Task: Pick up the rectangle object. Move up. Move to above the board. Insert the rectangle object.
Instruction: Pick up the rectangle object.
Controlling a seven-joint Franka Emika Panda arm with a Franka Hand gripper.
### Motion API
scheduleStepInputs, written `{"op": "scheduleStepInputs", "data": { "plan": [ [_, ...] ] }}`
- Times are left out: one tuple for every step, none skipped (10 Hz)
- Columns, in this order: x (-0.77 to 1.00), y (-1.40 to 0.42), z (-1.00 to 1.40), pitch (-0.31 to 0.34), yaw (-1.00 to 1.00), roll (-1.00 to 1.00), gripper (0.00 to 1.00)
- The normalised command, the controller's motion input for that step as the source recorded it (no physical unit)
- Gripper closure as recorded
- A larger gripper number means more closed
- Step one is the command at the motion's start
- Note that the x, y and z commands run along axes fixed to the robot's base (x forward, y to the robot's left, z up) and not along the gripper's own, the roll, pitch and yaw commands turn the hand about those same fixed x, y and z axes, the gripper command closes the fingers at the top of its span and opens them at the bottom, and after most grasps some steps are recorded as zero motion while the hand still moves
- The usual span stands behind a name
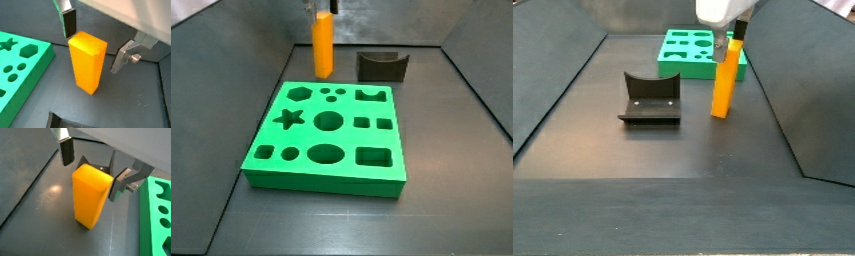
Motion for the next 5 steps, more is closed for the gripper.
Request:
{"op": "scheduleStepInputs", "data": {
  "plan": [
    [0.00,0.00,-0.24,-0.060,0.43,0.01,0.00],
    [0.00,0.00,-0.24,-0.064,0.40,0.00,0.00],
    [0.00,0.00,-0.18,-0.046,0.35,0.00,0.00],
    [-0.11,0.00,0.00,0.000,0.01,0.00,0.00],
    [0.00,0.00,0.00,0.000,0.00,0.00,1.00]
  ]
}}
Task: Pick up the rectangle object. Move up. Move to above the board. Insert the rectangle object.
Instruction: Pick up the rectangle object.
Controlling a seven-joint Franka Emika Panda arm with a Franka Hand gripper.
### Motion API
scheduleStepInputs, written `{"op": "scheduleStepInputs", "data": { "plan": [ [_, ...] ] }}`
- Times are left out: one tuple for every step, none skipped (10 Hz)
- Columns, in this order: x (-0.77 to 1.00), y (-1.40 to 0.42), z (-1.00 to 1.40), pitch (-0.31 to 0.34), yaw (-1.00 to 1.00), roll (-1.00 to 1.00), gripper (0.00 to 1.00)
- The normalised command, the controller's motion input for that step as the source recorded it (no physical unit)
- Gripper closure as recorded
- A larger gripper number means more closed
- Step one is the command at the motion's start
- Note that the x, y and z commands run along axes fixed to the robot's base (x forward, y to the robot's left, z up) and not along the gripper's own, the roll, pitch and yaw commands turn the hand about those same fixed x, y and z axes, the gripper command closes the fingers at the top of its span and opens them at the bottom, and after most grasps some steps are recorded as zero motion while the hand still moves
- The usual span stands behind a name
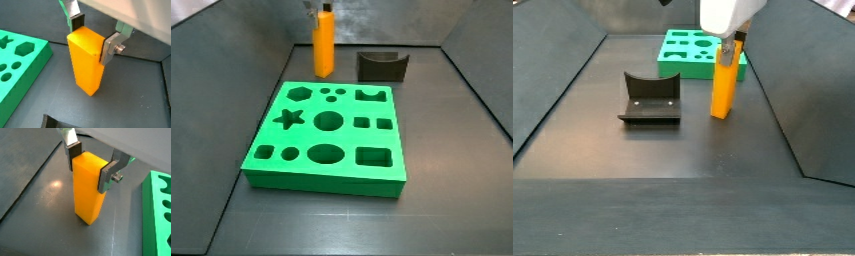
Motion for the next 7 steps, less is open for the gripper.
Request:
{"op": "scheduleStepInputs", "data": {
  "plan": [
    [0.00,0.00,0.00,0.000,0.00,0.00,1.00],
    [0.00,0.00,0.00,0.000,0.00,0.00,1.00],
    [0.00,0.00,0.00,0.000,0.00,0.00,1.00],
    [0.00,0.00,0.00,0.000,0.00,0.00,1.00],
    [0.00,0.00,0.00,0.000,0.00,0.00,1.00],
    [0.00,0.00,0.00,0.000,0.00,0.00,1.00],
    [0.00,0.00,0.00,0.000,0.00,0.00,1.00]
  ]
}}
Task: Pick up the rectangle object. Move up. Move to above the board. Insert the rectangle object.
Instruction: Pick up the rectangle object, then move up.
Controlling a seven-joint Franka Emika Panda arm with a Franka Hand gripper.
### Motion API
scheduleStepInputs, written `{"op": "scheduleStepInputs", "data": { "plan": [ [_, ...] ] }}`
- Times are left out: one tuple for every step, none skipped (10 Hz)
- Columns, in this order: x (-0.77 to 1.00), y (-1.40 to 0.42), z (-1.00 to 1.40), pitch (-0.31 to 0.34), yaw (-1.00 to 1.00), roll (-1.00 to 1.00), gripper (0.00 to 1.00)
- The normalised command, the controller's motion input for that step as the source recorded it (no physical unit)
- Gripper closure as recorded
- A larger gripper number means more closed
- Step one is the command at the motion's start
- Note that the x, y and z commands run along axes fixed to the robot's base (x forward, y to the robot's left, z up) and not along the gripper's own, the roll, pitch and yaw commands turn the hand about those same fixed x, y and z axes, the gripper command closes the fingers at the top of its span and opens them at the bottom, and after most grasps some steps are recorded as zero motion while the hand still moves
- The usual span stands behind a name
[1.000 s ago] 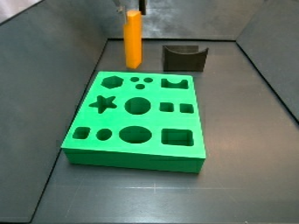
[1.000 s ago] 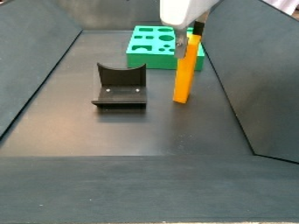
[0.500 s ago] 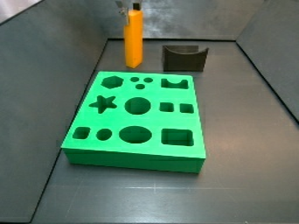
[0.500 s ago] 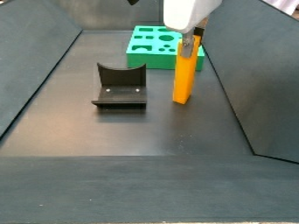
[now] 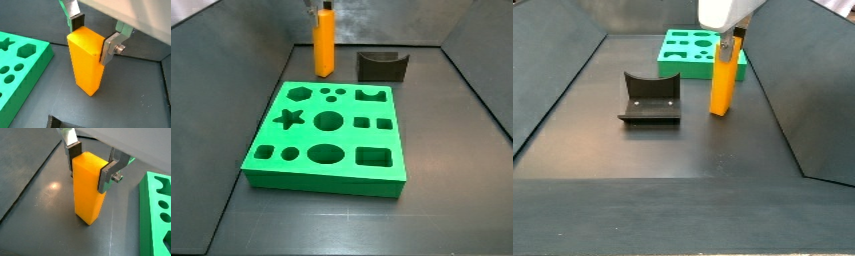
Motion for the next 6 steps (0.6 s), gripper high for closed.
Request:
{"op": "scheduleStepInputs", "data": {
  "plan": [
    [0.00,0.00,0.00,0.000,0.00,0.00,1.00],
    [0.00,0.00,0.00,0.000,0.00,0.00,1.00],
    [0.00,0.00,0.00,0.000,0.00,0.00,1.00],
    [0.00,0.00,0.00,0.000,0.00,0.00,1.00],
    [0.00,0.00,0.00,0.000,0.00,0.00,1.00],
    [0.00,0.00,0.83,0.000,0.00,0.00,1.00]
  ]
}}
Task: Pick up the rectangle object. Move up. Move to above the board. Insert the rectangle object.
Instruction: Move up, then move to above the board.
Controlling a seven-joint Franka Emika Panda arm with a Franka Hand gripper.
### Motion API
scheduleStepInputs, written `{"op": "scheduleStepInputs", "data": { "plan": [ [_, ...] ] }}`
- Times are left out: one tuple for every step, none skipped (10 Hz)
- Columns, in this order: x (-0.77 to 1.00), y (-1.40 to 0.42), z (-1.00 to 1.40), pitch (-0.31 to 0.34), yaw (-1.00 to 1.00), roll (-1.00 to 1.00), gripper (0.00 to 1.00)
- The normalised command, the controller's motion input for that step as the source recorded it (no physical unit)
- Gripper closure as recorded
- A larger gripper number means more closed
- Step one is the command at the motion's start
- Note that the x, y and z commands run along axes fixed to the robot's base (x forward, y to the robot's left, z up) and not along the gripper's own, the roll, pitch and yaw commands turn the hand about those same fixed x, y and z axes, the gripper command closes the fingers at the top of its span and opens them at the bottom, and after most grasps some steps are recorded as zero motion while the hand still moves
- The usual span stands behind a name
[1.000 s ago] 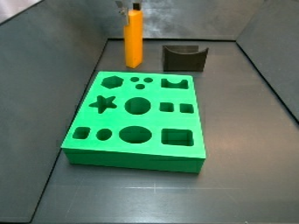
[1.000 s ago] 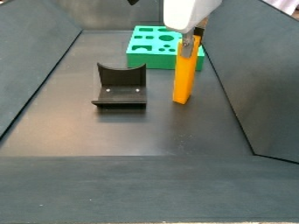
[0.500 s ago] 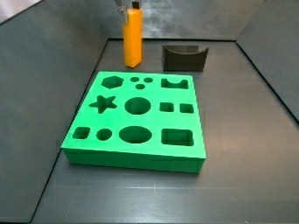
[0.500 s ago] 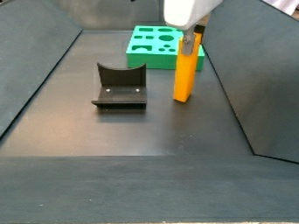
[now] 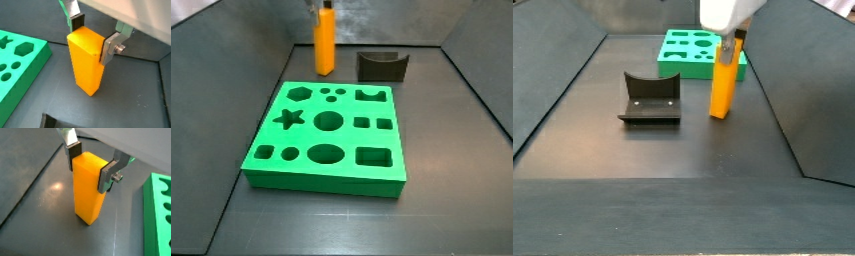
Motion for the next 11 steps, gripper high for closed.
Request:
{"op": "scheduleStepInputs", "data": {
  "plan": [
    [-0.06,-0.08,0.75,0.047,-0.03,-0.01,1.00],
    [-0.04,-0.05,0.59,0.053,-0.02,0.01,1.00],
    [-0.03,-0.03,0.44,0.059,-0.02,0.03,1.00],
    [-0.01,-0.01,0.28,0.068,-0.01,0.05,1.00],
    [-0.04,-0.63,1.00,0.310,0.26,0.07,1.00],
    [-0.03,-0.66,1.00,0.310,0.27,0.08,1.00],
    [-0.02,-0.56,1.00,0.248,0.27,0.11,1.00],
    [-0.01,-0.43,1.00,0.191,0.25,0.12,1.00],
    [-0.01,-0.28,0.89,0.152,0.24,0.11,1.00],
    [0.00,-0.16,0.68,0.118,0.23,0.10,1.00],
    [0.00,-0.09,0.52,0.105,0.22,0.10,1.00]
  ]
}}
